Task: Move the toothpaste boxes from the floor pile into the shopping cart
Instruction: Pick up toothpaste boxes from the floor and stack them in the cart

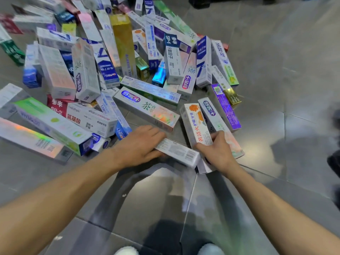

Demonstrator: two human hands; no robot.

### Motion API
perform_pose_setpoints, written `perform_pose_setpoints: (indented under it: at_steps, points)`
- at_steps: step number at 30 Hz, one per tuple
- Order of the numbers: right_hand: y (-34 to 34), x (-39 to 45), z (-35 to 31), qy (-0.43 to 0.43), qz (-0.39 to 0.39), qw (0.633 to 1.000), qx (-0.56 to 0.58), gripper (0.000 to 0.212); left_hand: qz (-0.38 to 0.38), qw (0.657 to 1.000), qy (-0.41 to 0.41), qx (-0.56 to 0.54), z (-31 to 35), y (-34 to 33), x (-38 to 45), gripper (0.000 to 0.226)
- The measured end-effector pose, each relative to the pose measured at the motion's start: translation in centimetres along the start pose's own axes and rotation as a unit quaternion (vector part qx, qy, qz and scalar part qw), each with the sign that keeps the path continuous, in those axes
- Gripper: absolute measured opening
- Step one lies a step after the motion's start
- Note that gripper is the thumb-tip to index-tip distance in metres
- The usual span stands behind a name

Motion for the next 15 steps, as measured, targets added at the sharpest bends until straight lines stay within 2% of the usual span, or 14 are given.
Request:
perform_pose_setpoints:
  at_steps: [3,6,9,11,13,15]
  points:
    - [1.0,-1.0,0.2,-0.029,-0.009,0.989,0.148,0.053,0.046,0.997,0.049,-0.047,-0.1,1.8,-0.2,0.051]
    - [1.5,-1.7,-0.1,-0.063,-0.038,0.948,0.309,0.056,0.063,0.991,0.07,-0.091,0.6,2.2,-0.4,0.048]
    - [2.2,-1.8,-0.4,-0.055,-0.068,0.92,0.382,0.065,0.091,0.974,0.126,-0.164,0.9,2.6,-1.0,0.051]
    - [2.8,-2.5,-0.8,-0.046,-0.075,0.914,0.395,0.07,0.118,0.941,0.214,-0.233,1.2,3.2,-1.8,0.049]
    - [3.8,-4.3,-2.0,-0.038,-0.075,0.916,0.393,0.068,0.15,0.884,0.308,-0.32,2.3,4.3,-2.3,0.038]
    - [5.1,-6.9,-3.6,-0.04,-0.084,0.916,0.389,0.067,0.16,0.834,0.362,-0.385,4.4,6.4,-2.2,0.032]
Point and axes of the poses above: each hand's wrist, its own x-axis towards the middle knuckle, its own y-axis out of the back of the hand, z = x × y, the point moved 7 cm from there along x, towards the middle knuckle, and after that the axes turned 3 degrees about -y, right-handed, at the moved point
